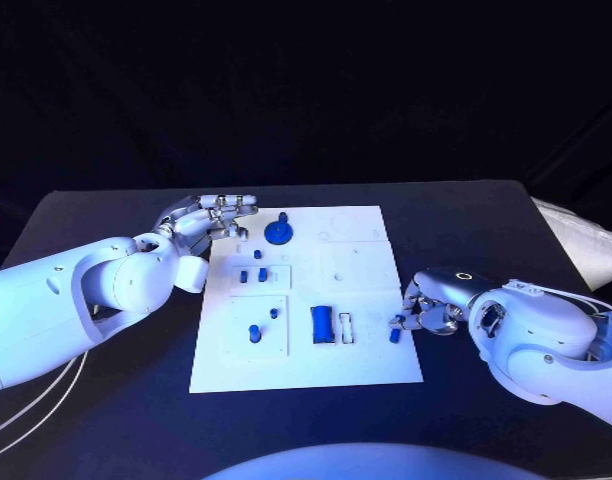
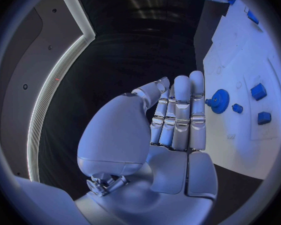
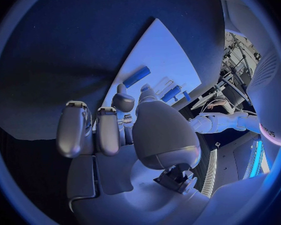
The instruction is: Assemble the parts on the task board
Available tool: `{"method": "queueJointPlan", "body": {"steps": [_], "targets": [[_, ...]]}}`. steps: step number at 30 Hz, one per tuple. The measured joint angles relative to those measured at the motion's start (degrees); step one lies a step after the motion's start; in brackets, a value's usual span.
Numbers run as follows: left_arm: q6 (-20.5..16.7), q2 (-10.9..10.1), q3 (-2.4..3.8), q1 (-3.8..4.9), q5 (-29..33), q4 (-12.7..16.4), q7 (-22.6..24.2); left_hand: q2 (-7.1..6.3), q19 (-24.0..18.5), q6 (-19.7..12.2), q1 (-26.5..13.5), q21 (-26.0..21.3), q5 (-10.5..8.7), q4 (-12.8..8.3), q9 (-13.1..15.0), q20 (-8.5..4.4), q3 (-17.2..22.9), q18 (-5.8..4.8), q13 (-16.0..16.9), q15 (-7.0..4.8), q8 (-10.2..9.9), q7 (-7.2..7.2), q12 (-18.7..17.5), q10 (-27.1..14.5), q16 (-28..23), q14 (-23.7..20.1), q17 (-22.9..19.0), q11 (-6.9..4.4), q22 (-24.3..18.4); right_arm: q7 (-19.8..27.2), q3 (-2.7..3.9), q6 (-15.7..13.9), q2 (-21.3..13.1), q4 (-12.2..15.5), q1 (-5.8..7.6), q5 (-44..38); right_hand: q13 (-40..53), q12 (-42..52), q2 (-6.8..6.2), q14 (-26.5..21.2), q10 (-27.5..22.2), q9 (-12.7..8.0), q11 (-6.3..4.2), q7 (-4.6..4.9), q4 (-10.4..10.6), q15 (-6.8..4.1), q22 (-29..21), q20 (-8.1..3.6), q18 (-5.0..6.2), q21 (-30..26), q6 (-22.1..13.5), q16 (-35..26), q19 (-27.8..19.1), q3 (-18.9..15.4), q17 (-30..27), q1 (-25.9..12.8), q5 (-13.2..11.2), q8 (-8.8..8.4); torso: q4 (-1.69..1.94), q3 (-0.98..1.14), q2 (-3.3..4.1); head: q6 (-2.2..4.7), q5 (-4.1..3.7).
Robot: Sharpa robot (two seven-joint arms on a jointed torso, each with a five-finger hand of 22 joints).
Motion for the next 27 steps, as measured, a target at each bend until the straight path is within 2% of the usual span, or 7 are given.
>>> {"method": "queueJointPlan", "body": {"steps": [5,6,12,14,19,23,27], "targets": [[0.0,0.0,0.0,-0.03,0.0,0.0,0.0,0.0,0.0,0.0,0.0,0.0,0.0,0.0,0.0,0.0,0.0,0.01,0.0,0.0,0.0,0.0,0.0,0.0,0.0,0.0,0.0,0.0,0.0,0.0,0.0,0.8,0.3,-0.1,-0.08,0.3,0.3,0.4,0.06,0.0,0.2,0.1,-0.2,-0.17,0.2,0.0,0.2,0.0,0.0,0.0,0.2,0.2,0.0,-0.2,0.2,0.0,0.0,0.0,0.0,0.01,0.0,-0.06,-0.01],[0.0,0.0,0.0,-0.03,0.0,0.0,0.0,0.0,0.0,0.0,0.0,0.0,0.0,0.0,0.0,0.0,0.0,0.0,0.0,0.0,0.0,0.0,0.0,0.0,0.0,0.0,0.0,0.0,0.0,-0.1,0.0,0.9,0.3,-0.1,-0.09,0.3,0.4,0.4,0.54,0.0,0.2,0.1,-0.2,-0.17,0.2,0.0,0.3,0.0,0.0,0.0,0.2,0.2,0.0,-0.2,0.2,0.1,0.0,0.0,0.0,0.01,0.0,-0.07,-0.01],[0.0,0.0,0.0,-0.05,0.0,0.0,0.0,0.0,0.0,0.0,0.0,0.0,0.0,0.0,0.0,0.0,0.0,0.0,0.0,0.0,0.0,0.0,0.0,0.0,0.0,0.0,0.0,0.0,0.0,-0.1,0.0,1.2,1.3,-0.8,-0.28,0.5,0.4,0.4,0.69,0.0,0.2,0.1,-0.2,-0.17,0.2,0.0,0.3,0.0,0.0,0.0,0.2,0.2,0.0,-0.2,0.3,-0.1,0.0,0.0,-0.01,0.04,0.02,-0.04,0.02],[0.0,0.0,0.0,-0.06,0.0,0.0,0.0,0.0,0.0,0.0,0.0,0.0,0.0,0.0,0.0,0.0,0.0,0.0,0.0,0.0,0.0,0.0,0.0,0.0,0.0,0.0,0.0,0.0,0.0,-0.1,-0.01,1.2,1.6,-1.1,-0.34,0.5,0.4,0.4,1.15,0.0,0.2,0.3,-0.2,-0.35,0.1,0.0,0.3,-0.05,0.0,0.0,0.3,0.2,0.1,-0.1,0.3,0.4,0.0,0.02,0.0,0.04,0.03,-0.03,0.05],[0.0,0.0,0.0,-0.08,0.0,-0.1,0.0,0.0,0.0,0.0,0.0,0.0,0.0,0.0,0.0,0.0,0.0,0.0,0.0,0.0,0.0,0.0,0.0,0.0,0.0,0.0,0.0,0.0,0.0,-0.1,0.08,1.3,2.1,-1.4,-0.4,0.3,0.4,0.4,0.47,0.0,0.2,0.5,-0.2,-0.35,-2.3,0.0,0.5,-0.22,0.01,0.1,0.4,0.2,0.2,0.5,0.4,4.9,-0.9,-0.38,0.04,0.04,0.03,-0.09,0.1],[0.0,0.0,0.0,-0.09,0.0,-0.1,0.0,0.0,0.0,0.0,0.0,0.0,0.0,0.0,0.0,0.0,0.0,0.0,0.0,0.0,0.0,0.0,0.0,0.0,0.0,0.0,0.0,0.0,0.0,-0.1,0.14,1.8,2.3,-1.5,-0.4,0.0,0.4,0.2,0.13,0.0,0.2,0.6,-0.2,-0.36,-4.6,0.0,0.7,-0.22,0.0,0.2,0.4,0.2,0.2,1.8,0.6,8.5,-4.7,-0.61,0.01,0.04,0.03,-0.19,0.17],[0.1,0.0,0.0,-0.1,0.0,-0.1,0.0,0.0,0.0,0.0,0.0,0.0,0.0,0.0,0.0,0.0,0.0,0.0,0.0,0.0,0.0,0.0,0.0,0.0,0.0,0.0,0.0,0.0,0.0,-0.1,0.17,2.4,2.5,-1.3,-0.41,-0.4,0.5,0.1,-0.28,0.0,0.2,0.7,-0.2,-0.37,-5.7,0.0,0.8,-0.22,0.0,0.2,0.4,0.4,0.2,2.3,0.7,9.8,-5.7,-0.71,-0.03,0.04,0.02,-0.28,0.19]]}}
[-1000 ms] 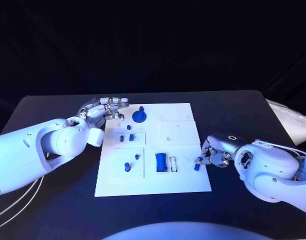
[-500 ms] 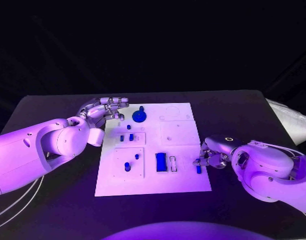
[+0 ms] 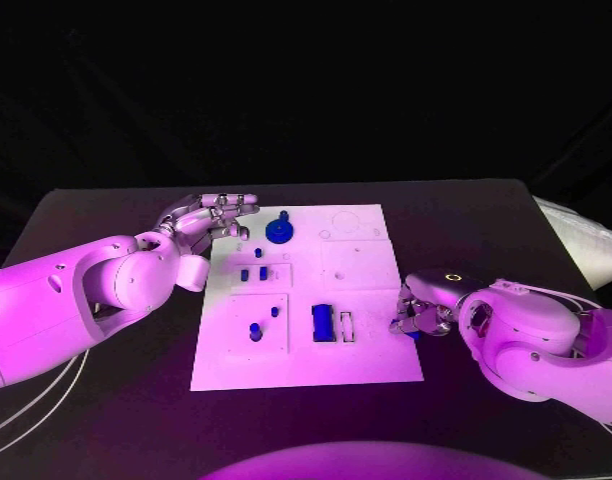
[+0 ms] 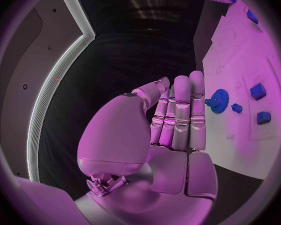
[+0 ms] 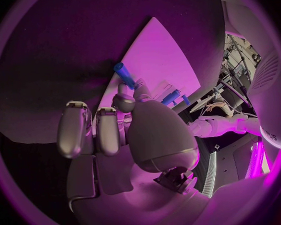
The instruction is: Assemble the parts on the task board
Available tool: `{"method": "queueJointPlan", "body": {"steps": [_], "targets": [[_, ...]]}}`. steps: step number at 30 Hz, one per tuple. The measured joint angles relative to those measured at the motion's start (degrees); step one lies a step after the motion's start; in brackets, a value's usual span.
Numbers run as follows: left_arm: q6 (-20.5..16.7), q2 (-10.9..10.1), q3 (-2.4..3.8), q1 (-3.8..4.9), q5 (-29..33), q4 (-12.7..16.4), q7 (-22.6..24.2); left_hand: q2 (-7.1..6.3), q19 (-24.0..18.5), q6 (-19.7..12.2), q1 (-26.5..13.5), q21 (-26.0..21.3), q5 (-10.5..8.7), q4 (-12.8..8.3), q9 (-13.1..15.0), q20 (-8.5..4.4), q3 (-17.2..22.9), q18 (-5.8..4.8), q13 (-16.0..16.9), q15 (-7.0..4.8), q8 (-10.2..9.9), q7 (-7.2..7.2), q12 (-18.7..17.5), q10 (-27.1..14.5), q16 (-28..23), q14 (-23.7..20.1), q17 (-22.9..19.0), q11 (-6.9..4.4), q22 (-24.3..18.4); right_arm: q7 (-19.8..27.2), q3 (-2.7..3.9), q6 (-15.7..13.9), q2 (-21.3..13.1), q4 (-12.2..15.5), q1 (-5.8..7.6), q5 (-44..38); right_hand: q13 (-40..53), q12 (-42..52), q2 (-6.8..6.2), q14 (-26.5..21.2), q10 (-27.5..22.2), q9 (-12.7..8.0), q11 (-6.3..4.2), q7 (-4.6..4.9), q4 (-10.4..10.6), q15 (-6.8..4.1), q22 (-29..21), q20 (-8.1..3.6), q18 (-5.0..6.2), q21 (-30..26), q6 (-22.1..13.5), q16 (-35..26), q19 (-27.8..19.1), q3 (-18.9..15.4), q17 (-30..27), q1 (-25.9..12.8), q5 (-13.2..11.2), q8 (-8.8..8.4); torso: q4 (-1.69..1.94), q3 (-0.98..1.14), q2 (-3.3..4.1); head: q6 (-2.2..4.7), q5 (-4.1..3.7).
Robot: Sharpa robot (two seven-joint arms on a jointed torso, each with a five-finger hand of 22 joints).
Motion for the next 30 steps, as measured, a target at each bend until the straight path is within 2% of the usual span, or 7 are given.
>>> {"method": "queueJointPlan", "body": {"steps": [9,18,23,28,30], "targets": [[0.0,0.0,0.0,-0.01,0.0,0.0,0.0,0.0,0.0,0.0,0.0,0.0,0.0,0.0,0.0,0.0,0.0,0.0,0.0,0.0,0.0,0.0,0.0,0.0,0.0,0.0,0.0,0.0,0.0,0.1,0.03,1.2,-0.1,0.4,-0.06,-1.1,-0.1,-0.4,0.03,0.0,0.0,0.0,0.0,0.14,-0.2,0.0,0.0,0.0,0.0,0.0,0.3,0.0,0.0,-0.2,0.0,0.1,-0.6,-0.34,-0.01,0.01,-0.02,-0.12,-0.09],[0.1,0.0,0.0,-0.04,0.0,0.0,0.0,0.0,0.0,-0.4,0.0,-0.3,0.0,-0.1,0.0,0.0,-0.4,0.0,-0.1,0.21,0.3,0.01,0.4,-0.5,0.0,-0.2,-0.2,0.12,-0.1,0.2,-0.03,1.4,-0.3,0.7,-0.15,-2.4,-0.7,-1.5,-1.96,0.0,0.0,0.0,0.0,0.14,0.7,0.0,-0.3,0.0,0.0,0.0,0.3,0.0,0.0,-1.0,-0.3,-1.9,-1.7,-0.68,0.0,0.01,-0.02,-0.08,-0.12],[0.1,0.0,0.0,-0.06,0.0,0.0,-0.1,0.0,0.0,-0.4,0.0,-0.3,0.0,-0.1,0.0,0.0,-0.4,0.0,-0.1,0.21,0.3,0.01,0.4,-0.5,0.0,-0.2,-0.2,0.12,-0.1,0.2,-0.08,1.6,-0.6,0.9,-0.22,-3.2,-0.9,-1.9,-2.53,0.0,-0.2,-0.1,0.22,0.14,0.8,0.0,-0.5,0.0,0.0,0.0,0.3,0.0,0.0,-1.1,-0.4,-2.5,-1.9,-0.77,0.0,0.01,-0.02,-0.05,-0.15],[0.1,-0.1,0.0,-0.08,0.0,0.0,-0.1,0.0,0.0,-0.4,0.0,-0.3,0.0,-0.1,0.0,0.0,-0.4,0.0,-0.1,0.21,0.3,0.01,0.4,-0.5,0.0,-0.2,-0.2,0.12,-0.1,0.2,-0.11,2.0,-1.1,1.3,-0.27,-4.3,-0.9,-1.9,-2.55,0.0,-0.2,0.0,0.21,0.14,1.0,0.0,-0.5,0.0,0.0,0.0,0.3,0.0,0.0,-1.3,-0.4,-2.5,-1.9,-0.79,-0.02,0.03,0.0,-0.09,-0.23],[0.1,-0.1,0.0,-0.09,0.0,0.0,-0.1,0.0,0.0,-0.4,0.0,-0.3,0.0,-0.1,0.0,0.0,-0.4,0.0,-0.1,0.21,0.3,0.01,0.4,-0.5,0.0,-0.2,-0.2,0.12,-0.1,0.2,-0.11,2.2,-1.2,1.3,-0.28,-4.6,-0.9,-1.9,-3.05,0.0,-0.2,0.1,0.21,0.14,0.6,0.0,-0.5,0.0,0.0,0.0,0.3,0.0,0.0,-1.0,-0.4,-2.0,-1.9,-0.84,-0.02,0.03,0.0,-0.1,-0.26]]}}
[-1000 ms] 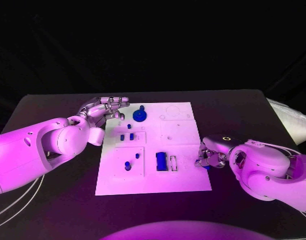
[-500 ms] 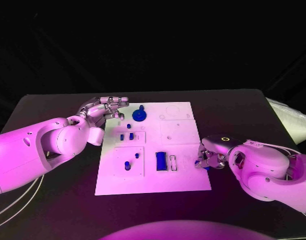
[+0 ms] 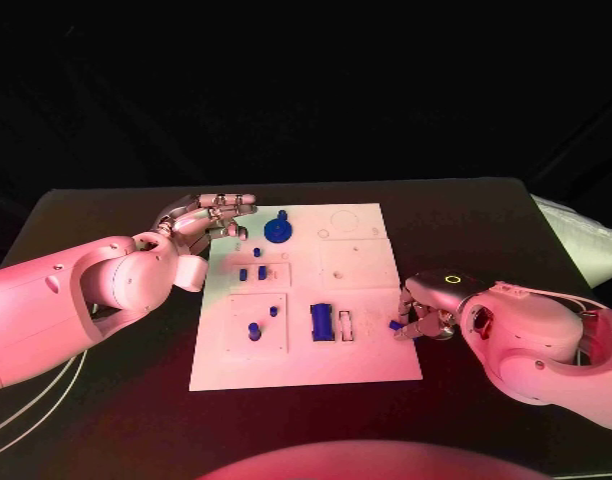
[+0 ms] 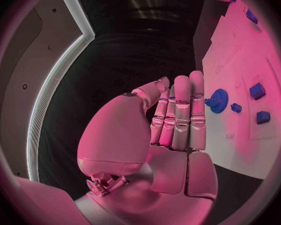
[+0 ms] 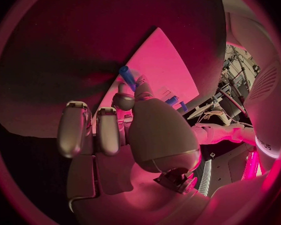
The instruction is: Assemble the parts on the task board
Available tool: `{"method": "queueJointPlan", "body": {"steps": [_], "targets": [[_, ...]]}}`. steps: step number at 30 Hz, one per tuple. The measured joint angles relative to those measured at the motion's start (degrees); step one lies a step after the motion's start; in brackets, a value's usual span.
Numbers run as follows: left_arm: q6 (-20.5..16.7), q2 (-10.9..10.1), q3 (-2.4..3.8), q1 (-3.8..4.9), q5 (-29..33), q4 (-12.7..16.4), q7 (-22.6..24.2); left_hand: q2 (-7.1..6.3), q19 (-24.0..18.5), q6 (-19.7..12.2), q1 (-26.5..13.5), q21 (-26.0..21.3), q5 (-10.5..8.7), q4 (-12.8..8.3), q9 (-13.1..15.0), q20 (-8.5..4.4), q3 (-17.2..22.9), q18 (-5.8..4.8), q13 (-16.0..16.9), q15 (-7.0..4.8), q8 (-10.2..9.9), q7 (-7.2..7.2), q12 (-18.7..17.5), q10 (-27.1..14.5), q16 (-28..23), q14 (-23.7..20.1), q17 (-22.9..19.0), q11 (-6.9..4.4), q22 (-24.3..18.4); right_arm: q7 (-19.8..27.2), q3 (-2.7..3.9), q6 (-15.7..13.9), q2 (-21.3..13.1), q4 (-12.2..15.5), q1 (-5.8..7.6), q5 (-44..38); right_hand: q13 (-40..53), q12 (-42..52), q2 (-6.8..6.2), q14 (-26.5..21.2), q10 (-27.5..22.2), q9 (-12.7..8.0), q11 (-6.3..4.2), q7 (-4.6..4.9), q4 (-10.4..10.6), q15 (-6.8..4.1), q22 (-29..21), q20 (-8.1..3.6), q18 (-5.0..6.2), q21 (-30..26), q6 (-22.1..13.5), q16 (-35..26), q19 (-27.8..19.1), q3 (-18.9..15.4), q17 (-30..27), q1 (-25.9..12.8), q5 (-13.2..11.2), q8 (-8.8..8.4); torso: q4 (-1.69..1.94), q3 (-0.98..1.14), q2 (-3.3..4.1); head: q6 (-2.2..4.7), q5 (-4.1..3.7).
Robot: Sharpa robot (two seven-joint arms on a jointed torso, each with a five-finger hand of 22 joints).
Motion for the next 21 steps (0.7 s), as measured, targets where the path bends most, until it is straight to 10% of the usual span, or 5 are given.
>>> {"method": "queueJointPlan", "body": {"steps": [21], "targets": [[0.1,0.0,0.0,-0.11,0.0,0.0,0.0,0.0,0.0,0.0,0.0,0.0,0.0,0.0,0.0,0.0,0.0,0.0,0.0,0.0,0.0,0.0,0.0,0.0,0.0,0.0,0.0,0.0,0.0,0.3,0.19,2.1,0.6,-0.3,0.16,-1.7,0.7,0.0,3.79,0.0,0.2,0.2,-0.02,-0.38,-3.9,0.03,1.0,0.0,0.0,0.0,0.4,0.0,0.0,6.2,0.8,6.4,-3.5,-0.5,0.05,-0.06,-0.01,0.08,-0.17]]}}
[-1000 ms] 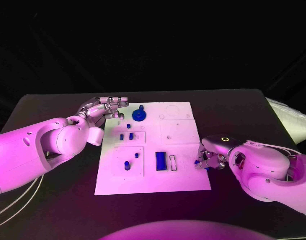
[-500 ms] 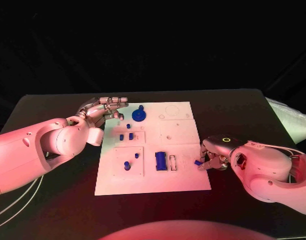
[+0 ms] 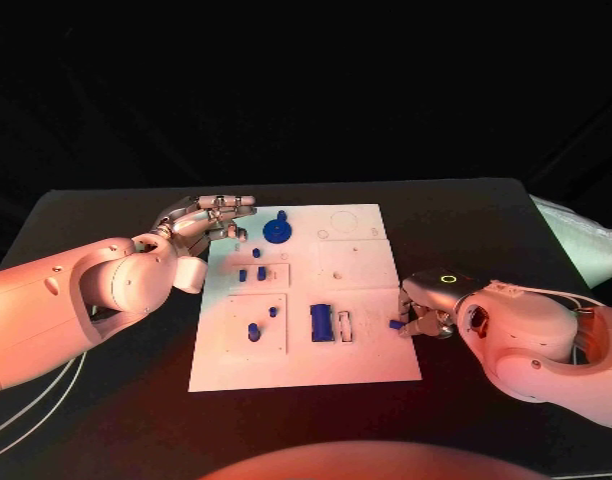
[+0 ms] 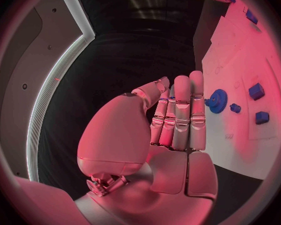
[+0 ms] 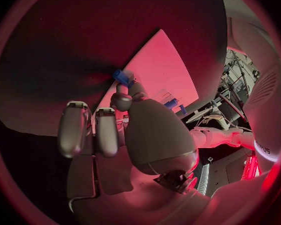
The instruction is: Assemble the parts on the task board
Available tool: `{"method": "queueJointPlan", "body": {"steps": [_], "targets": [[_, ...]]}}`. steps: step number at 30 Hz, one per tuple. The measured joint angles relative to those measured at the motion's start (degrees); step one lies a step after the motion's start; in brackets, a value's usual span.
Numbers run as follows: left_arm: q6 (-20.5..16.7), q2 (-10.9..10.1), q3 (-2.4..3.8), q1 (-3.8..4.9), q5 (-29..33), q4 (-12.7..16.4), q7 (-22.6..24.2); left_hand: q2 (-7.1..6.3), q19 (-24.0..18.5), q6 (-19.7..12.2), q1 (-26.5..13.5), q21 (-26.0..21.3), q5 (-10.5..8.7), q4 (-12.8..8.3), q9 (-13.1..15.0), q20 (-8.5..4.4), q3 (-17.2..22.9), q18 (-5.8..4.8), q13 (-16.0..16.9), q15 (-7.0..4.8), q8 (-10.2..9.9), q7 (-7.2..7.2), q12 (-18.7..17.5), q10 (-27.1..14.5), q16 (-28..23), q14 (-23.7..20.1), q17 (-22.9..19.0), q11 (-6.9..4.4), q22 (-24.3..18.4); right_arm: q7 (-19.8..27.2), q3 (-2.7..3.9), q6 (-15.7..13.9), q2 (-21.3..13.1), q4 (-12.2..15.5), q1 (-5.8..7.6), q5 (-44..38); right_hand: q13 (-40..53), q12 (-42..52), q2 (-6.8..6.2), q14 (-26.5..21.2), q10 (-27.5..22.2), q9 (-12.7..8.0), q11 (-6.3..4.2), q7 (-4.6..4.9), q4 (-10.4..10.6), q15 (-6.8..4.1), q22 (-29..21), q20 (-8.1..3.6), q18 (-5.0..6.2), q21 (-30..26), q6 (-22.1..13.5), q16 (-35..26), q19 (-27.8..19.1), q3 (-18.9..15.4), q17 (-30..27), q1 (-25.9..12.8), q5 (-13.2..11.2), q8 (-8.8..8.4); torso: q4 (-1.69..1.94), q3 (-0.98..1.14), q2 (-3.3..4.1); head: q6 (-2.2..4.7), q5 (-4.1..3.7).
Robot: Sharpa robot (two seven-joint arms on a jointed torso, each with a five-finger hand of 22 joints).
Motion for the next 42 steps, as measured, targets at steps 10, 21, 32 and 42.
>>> {"method": "queueJointPlan", "body": {"steps": [10,21,32,42], "targets": [[0.0,0.0,0.0,-0.01,0.0,0.0,0.0,0.0,0.0,0.0,0.0,0.0,0.0,0.0,0.0,0.0,0.0,0.0,0.0,0.0,0.0,0.0,0.0,0.0,0.0,0.0,0.0,0.0,0.0,0.0,0.07,-0.8,0.2,0.1,0.07,1.4,0.5,0.0,1.45,-0.2,0.0,-0.4,0.01,0.13,2.2,-0.19,0.4,-0.22,0.0,0.4,-0.1,0.2,0.2,5.1,0.7,-0.8,6.7,-1.25,0.02,-0.03,0.0,-0.08,0.1],[0.1,0.1,0.0,-0.01,0.0,0.0,0.0,0.0,0.0,0.0,0.0,0.0,0.0,0.0,0.0,0.0,0.0,0.0,-0.1,0.0,0.0,0.0,0.0,0.0,0.0,0.0,-0.1,0.01,0.0,0.0,-0.23,-6.6,-0.1,1.3,1.08,13.0,0.7,0.4,-0.4,0.1,0.5,-0.5,-0.5,0.23,4.6,-0.55,0.7,-0.42,0.0,0.4,0.0,0.4,0.4,10.4,1.0,-4.4,7.8,-1.23,0.11,-0.03,-0.01,0.15,0.19],[0.1,0.3,0.0,-0.02,0.0,0.0,0.0,0.23,0.0,0.0,-0.2,0.0,0.0,0.0,0.0,0.0,0.0,0.0,-0.1,0.0,0.0,0.0,0.0,-0.2,0.0,0.0,-0.2,0.2,0.0,0.4,-0.22,-12.6,3.4,-0.2,1.48,25.7,0.9,0.0,-1.45,0.1,0.8,0.0,-0.62,0.1,6.9,-0.55,0.8,-0.42,0.0,0.4,0.1,0.3,0.4,12.5,0.9,-7.4,7.2,-1.21,0.04,-0.03,0.01,0.14,0.48],[0.1,0.3,0.0,-0.03,0.0,0.0,0.0,0.23,0.0,0.0,-0.2,0.0,0.0,0.0,0.0,0.0,0.0,0.0,-0.1,0.0,0.0,0.0,0.0,-0.2,0.0,0.0,-0.2,0.2,0.0,0.4,-0.22,-14.0,6.7,-2.0,1.33,29.4,1.4,0.2,-2.42,0.1,0.9,0.1,-0.72,0.1,7.1,-0.55,0.9,-0.41,0.0,0.4,0.5,0.3,0.4,13.9,1.0,-8.3,7.7,-1.2,0.01,-0.01,0.04,0.11,0.7]]}}
